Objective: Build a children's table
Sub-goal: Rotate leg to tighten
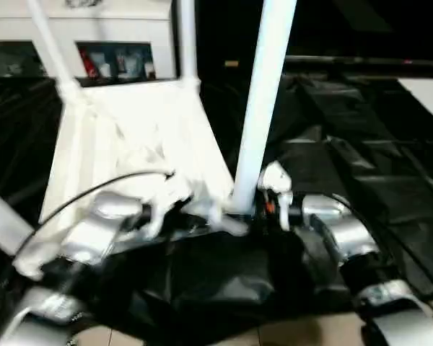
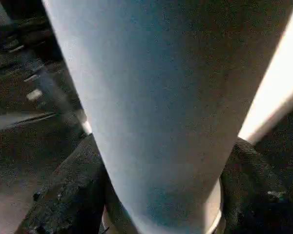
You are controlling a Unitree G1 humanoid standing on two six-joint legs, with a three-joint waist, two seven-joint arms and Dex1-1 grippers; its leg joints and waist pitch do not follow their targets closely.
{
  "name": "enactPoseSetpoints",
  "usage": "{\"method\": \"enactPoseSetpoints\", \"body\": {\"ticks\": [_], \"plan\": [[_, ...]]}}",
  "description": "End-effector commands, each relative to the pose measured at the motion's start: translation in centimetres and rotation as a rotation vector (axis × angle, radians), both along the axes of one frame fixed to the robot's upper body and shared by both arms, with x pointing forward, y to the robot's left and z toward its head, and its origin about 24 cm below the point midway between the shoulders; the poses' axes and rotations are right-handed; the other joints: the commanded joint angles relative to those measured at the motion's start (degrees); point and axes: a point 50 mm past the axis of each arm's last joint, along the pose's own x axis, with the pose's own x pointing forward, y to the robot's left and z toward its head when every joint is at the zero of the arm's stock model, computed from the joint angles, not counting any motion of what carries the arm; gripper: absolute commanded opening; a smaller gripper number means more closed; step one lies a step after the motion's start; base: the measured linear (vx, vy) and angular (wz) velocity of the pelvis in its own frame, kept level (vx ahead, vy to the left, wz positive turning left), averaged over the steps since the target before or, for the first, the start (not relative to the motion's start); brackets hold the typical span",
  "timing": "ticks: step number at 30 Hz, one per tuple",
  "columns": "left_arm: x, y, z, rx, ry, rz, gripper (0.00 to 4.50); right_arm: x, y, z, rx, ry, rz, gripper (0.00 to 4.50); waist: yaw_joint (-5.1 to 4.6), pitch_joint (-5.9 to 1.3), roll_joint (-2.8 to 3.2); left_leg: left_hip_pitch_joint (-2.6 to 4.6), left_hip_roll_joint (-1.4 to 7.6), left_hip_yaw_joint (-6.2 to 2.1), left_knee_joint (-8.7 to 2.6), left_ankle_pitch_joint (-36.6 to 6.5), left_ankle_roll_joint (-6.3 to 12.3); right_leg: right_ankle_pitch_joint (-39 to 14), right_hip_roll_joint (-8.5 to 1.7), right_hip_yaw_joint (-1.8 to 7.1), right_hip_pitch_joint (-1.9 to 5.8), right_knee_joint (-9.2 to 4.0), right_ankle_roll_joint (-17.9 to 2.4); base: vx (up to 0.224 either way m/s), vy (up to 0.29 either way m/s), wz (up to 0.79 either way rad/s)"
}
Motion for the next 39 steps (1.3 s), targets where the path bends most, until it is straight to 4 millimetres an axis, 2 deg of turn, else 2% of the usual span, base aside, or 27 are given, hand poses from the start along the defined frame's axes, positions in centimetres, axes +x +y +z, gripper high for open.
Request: {"method": "enactPoseSetpoints", "body": {"ticks": [1,2,3,5,8,11,12,15,17,18,22,23,27,29,33,36,39], "plan": [[1.4,-2.6,2.2,-0.096,-0.105,0.032,0.00,0.3,2.6,-0.6,0.005,0.034,-0.066,2.64,-0.40,-3.96,-0.05,1.10,2.11,-0.70,-3.85,-9.58,0.50,-10.02,-4.91,3.00,2.86,-4.75,-12.24,0.000,0.000,0.00],[1.8,-3.0,2.3,-0.093,-0.120,0.060,0.00,0.5,3.0,-0.7,0.009,0.040,-0.111,2.64,-0.60,-4.10,-0.12,1.03,2.14,-0.81,-3.86,-9.55,0.18,-10.30,-4.99,2.96,3.04,-4.74,-11.92,0.000,0.000,0.00],[2.2,-3.2,2.4,-0.091,-0.125,0.092,0.00,0.7,3.4,-0.8,0.010,0.043,-0.145,2.64,-0.69,-4.09,0.07,1.02,2.14,-0.79,-3.78,-9.73,0.24,-10.02,-5.02,3.00,2.97,-4.75,-11.95,0.000,0.000,0.00],[2.7,-3.6,2.5,-0.091,-0.141,0.131,0.00,0.9,3.9,-0.8,0.013,0.058,-0.202,2.64,-1.08,-4.09,-0.06,0.90,2.07,-0.76,-3.76,-9.63,0.58,-9.22,-4.87,3.01,2.99,-4.75,-11.97,0.000,0.000,0.00],[3.5,-5.0,2.9,-0.099,-0.175,0.208,0.00,1.3,5.7,-0.9,0.008,0.070,-0.316,2.64,-1.38,-4.28,0.06,0.88,2.05,-0.72,-3.64,-8.06,0.94,-5.85,-4.79,2.99,2.98,-4.41,-12.80,0.000,0.000,0.00],[3.2,-5.8,2.9,-0.106,-0.183,0.174,0.00,1.1,6.9,-0.7,-0.014,0.018,-0.310,2.64,-1.36,-4.33,-0.01,0.84,2.08,-0.72,-3.59,-7.66,1.46,-4.90,-4.92,2.96,3.06,-4.34,-12.87,0.000,0.000,0.00],[2.9,-5.9,2.8,-0.109,-0.181,0.152,0.00,1.0,7.1,-0.6,0.007,0.017,-0.285,3.20,-1.37,-4.32,-0.09,0.76,2.05,-0.67,-3.57,-7.79,1.88,-4.62,-4.96,2.96,3.15,-4.36,-12.89,0.000,0.000,0.00],[2.6,-5.8,2.6,-0.110,-0.175,0.120,0.00,0.9,7.0,-0.5,0.042,0.032,-0.266,3.34,-1.40,-4.26,-0.10,0.73,2.10,-0.63,-3.54,-7.43,2.75,-3.71,-4.90,2.98,3.13,-4.31,-13.09,0.000,0.000,0.00],[1.9,-5.2,2.2,-0.112,-0.155,0.071,0.00,0.9,6.5,-0.2,0.049,0.017,-0.205,3.63,-1.49,-4.23,-0.21,0.69,2.16,-0.67,-3.55,-7.99,2.97,-4.31,-4.99,2.96,3.26,-4.32,-13.21,0.000,0.000,0.00],[1.8,-5.0,2.1,-0.113,-0.149,0.055,0.00,0.8,6.4,-0.1,0.046,0.012,-0.184,3.63,-1.59,-4.21,-0.21,0.57,2.15,-0.70,-3.56,-8.10,3.14,-4.40,-5.02,2.97,3.33,-4.31,-13.21,0.000,0.000,0.00],[1.0,-4.3,1.9,-0.120,-0.131,-0.019,0.00,0.6,5.5,0.1,0.027,-0.011,-0.091,3.98,-1.66,-4.10,-0.04,0.89,2.29,-0.65,-3.59,-8.69,3.29,-5.48,-4.92,2.95,3.06,-4.48,-13.62,0.000,0.000,0.00],[1.0,-4.3,1.9,-0.120,-0.131,-0.019,0.00,0.6,5.5,0.1,0.027,-0.011,-0.091,3.98,-1.66,-4.06,-0.07,0.85,2.31,-0.64,-3.60,-8.91,3.33,-5.66,-4.90,2.96,3.09,-4.49,-13.55,0.000,0.000,0.00],[-0.1,-2.9,1.9,-0.116,-0.095,-0.129,0.00,-0.2,3.5,0.5,0.001,-0.039,0.104,3.98,-1.01,-4.04,-0.10,0.92,2.48,-0.62,-3.61,-9.62,3.41,-6.46,-4.93,3.06,3.05,-4.44,-13.00,0.000,0.000,0.00],[-0.3,-2.8,2.0,-0.116,-0.088,-0.141,0.00,-0.3,3.2,0.6,-0.001,-0.039,0.131,3.98,-0.86,-3.98,-0.05,1.07,2.53,-0.49,-3.63,-9.55,3.46,-6.51,-4.83,3.12,2.72,-4.50,-13.22,0.000,0.000,0.00],[-1.3,-1.4,1.8,-0.087,-0.046,-0.231,0.00,-1.0,1.2,1.0,-0.033,-0.034,0.268,3.98,-0.26,-4.09,-0.03,0.99,2.63,-0.53,-3.59,-9.08,3.49,-5.81,-4.77,3.01,2.86,-4.24,-13.19,0.000,0.000,0.00],[-1.6,-0.9,1.8,-0.087,-0.023,-0.255,0.00,-1.1,0.6,1.3,-0.029,-0.026,0.289,3.66,0.13,-4.14,-0.04,1.00,2.58,-0.46,-3.51,-8.61,3.85,-4.96,-4.75,3.01,2.78,-4.13,-13.57,0.000,0.000,0.00],[-1.9,-0.5,1.7,-0.077,-0.009,-0.272,0.00,-1.2,0.3,1.4,-0.020,-0.014,0.306,3.51,0.51,-4.05,-0.11,1.13,2.59,-0.46,-3.59,-9.10,3.41,-6.52,-4.75,2.99,2.66,-4.30,-13.41,0.000,0.000,0.00]]}}
